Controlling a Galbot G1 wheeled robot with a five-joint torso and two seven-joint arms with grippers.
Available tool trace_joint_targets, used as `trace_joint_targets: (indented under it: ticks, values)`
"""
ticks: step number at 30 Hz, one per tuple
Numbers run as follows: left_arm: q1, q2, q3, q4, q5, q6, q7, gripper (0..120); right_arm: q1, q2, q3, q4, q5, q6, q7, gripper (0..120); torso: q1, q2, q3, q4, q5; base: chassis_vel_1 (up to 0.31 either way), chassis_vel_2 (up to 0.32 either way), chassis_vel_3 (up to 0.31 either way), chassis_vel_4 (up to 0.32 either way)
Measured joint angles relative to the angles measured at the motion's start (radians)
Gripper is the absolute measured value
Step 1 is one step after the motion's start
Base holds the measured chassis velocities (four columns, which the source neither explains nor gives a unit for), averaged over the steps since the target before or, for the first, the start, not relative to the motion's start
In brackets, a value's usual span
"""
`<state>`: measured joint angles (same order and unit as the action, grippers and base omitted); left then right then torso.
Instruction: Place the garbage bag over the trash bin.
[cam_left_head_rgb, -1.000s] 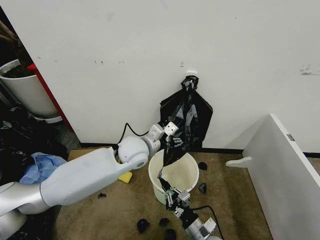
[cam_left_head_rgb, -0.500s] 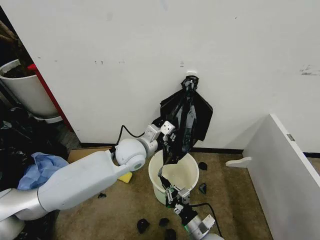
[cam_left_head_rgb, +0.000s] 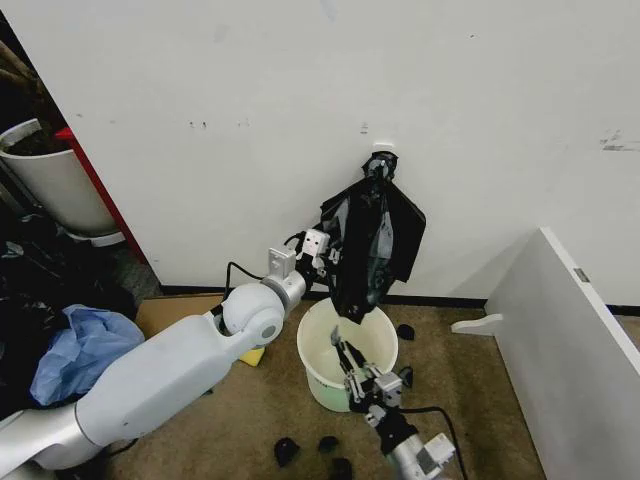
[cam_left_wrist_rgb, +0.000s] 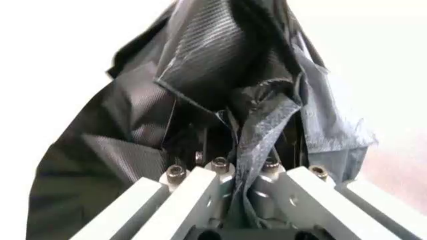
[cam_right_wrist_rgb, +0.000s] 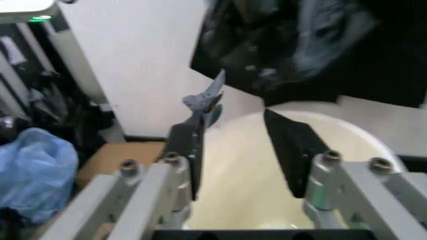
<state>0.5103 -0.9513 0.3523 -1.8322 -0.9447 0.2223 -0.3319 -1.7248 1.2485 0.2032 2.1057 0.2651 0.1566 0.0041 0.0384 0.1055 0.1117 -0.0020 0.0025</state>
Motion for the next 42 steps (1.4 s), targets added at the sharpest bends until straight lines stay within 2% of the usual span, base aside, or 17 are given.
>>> trace_joint_targets:
  ticks: [5,6,12,13,18,21,24,28,29,32,33,36,37,42]
  values:
    - [0.025,0.004,-0.037,-0.003,0.0,-0.006,-0.002,0,0.015,-0.027,0.036,0.028,0.037,-0.016,0.046,54,0.0,0.0,0.0,-0.0001,0.0001,0.0,0.0,0.0,0.0]
    - [0.025,0.004,-0.037,-0.003,0.0,-0.006,-0.002,0,0.015,-0.027,0.036,0.028,0.037,-0.016,0.046,54,0.0,0.0,0.0,-0.0001,0.0001,0.0,0.0,0.0,0.0]
    - [0.034,0.009,-0.033,-0.017,0.0,-0.008,-0.003,0,0.26,-0.039,0.038,-0.045,0.135,-0.081,0.081,81,0.0,0.0,0.0,0.0002,0.0002,0.0,0.0,0.0,0.0]
    - [0.034,0.009,-0.033,-0.017,0.0,-0.008,-0.003,0,0.26,-0.039,0.038,-0.045,0.135,-0.081,0.081,81,0.0,0.0,0.0,0.0002,0.0002,0.0,0.0,0.0,0.0]
    - [0.034,0.003,-0.018,-0.013,0.001,-0.007,-0.004,0,0.422,-0.031,0.009,-0.157,0.203,-0.109,0.097,98,0.0,0.0,0.0,0.0002,0.0001,0.0,0.0,0.0,0.0]
    - [0.034,0.001,-0.017,-0.013,0.001,-0.005,-0.006,0,0.474,-0.029,-0.002,-0.199,0.223,-0.111,0.098,98,0.0,0.0,0.0,0.0002,0.0001,0.0,0.0,0.0,0.0]
    - [0.035,0.0,-0.017,-0.014,0.002,-0.003,-0.006,0,0.52,-0.028,-0.008,-0.233,0.237,-0.123,0.098,91,0.0,0.0,0.0,0.0001,0.0001,0.0,0.0,0.0,0.0]
    - [0.039,0.002,-0.018,-0.017,0.002,-0.002,-0.006,0,0.565,-0.026,-0.013,-0.281,0.237,-0.129,0.109,73,0.0,0.0,0.0,0.0001,0.0001,0.0,0.0,0.0,0.0]
    - [0.039,0.002,-0.018,-0.017,0.002,-0.002,-0.006,0,0.565,-0.026,-0.013,-0.281,0.237,-0.129,0.109,73,0.0,0.0,0.0,0.0001,0.0001,0.0,0.0,0.0,0.0]
    - [0.039,0.004,-0.02,-0.019,0.002,-0.001,-0.006,0,0.588,-0.02,-0.016,-0.314,0.226,-0.128,0.127,64,0.0,0.0,0.0,0.0001,0.0002,0.0,0.0,0.0,0.0]
    - [0.037,0.004,-0.02,-0.02,0.002,0.0,-0.006,0,0.593,-0.017,-0.017,-0.319,0.226,-0.128,0.135,57,0.0,0.0,0.0,0.0001,0.0,0.0,0.0,0.0,0.0]
    - [0.035,0.0,-0.019,-0.024,0.001,0.0,-0.006,0,0.599,-0.013,-0.017,-0.319,0.23,-0.127,0.147,46,0.0,0.0,0.0,0.0,0.0001,0.0,0.0,0.0,0.0]
    - [0.035,0.0,-0.019,-0.024,0.001,0.0,-0.006,0,0.599,-0.013,-0.017,-0.319,0.23,-0.127,0.147,46,0.0,0.0,0.0,0.0,0.0001,0.0,0.0,0.0,0.0]
    - [0.04,0.002,-0.021,-0.028,0.0,0.001,-0.007,0,0.584,-0.018,-0.015,-0.285,0.235,-0.125,0.165,24,0.0,0.0,0.0,0.0,0.0,0.0,0.0,0.0,0.0]
